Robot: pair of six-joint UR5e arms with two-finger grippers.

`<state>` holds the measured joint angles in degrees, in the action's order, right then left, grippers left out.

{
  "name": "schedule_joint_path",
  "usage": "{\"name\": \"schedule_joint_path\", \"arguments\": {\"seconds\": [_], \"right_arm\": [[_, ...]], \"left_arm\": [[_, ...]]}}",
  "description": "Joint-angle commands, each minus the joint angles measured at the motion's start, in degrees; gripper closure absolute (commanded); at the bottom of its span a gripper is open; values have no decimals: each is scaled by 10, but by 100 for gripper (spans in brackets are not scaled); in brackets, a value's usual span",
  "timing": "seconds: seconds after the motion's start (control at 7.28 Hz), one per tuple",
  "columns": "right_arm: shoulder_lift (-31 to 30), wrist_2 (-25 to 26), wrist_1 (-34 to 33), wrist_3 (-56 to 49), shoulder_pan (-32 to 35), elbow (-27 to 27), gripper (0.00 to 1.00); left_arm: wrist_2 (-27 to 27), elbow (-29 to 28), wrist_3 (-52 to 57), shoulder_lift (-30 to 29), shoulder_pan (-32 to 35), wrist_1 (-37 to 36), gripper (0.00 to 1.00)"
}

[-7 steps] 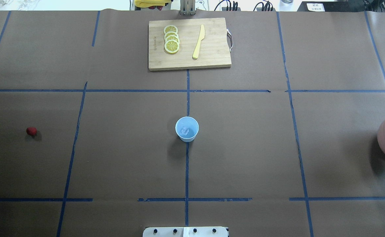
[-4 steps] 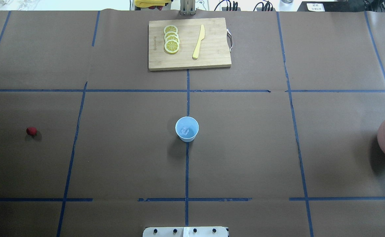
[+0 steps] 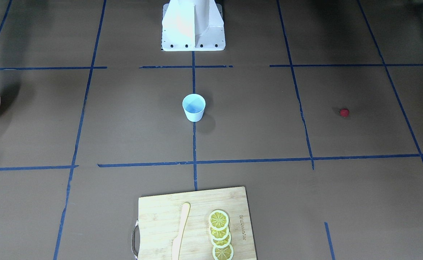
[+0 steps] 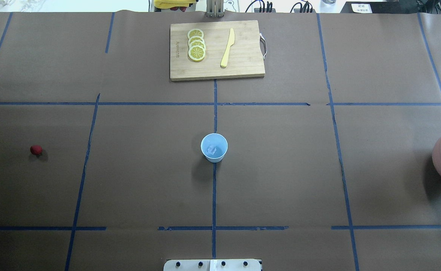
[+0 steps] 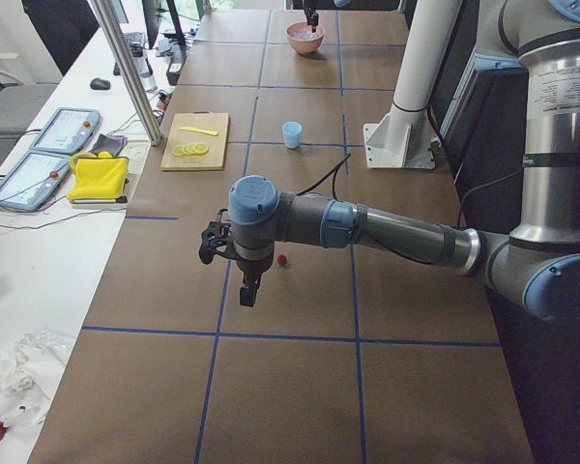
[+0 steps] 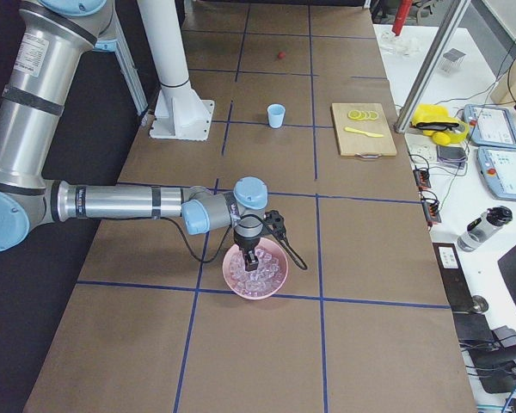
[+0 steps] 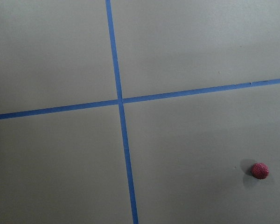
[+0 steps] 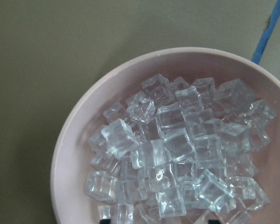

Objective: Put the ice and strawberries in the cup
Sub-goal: 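Lower the right gripper into the pink bowl of ice cubes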

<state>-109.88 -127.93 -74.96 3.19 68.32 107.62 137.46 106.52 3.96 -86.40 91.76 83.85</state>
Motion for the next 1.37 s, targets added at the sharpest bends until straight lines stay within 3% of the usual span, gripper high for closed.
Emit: {"name": "schedule_joint_path", "arguments": {"seconds": [0.0,0.41,1.24], "right_arm": [[1,12,0,-7,-13,-2,31],[-2,16,-1,-30,-13,-7,38],[3,16,-1,-31,-20,-21,44]], "left_arm": [[0,0,0,0,0,0,0],[0,0,0,0,1,0,0],[0,0,-2,0,0,0,0]]}}
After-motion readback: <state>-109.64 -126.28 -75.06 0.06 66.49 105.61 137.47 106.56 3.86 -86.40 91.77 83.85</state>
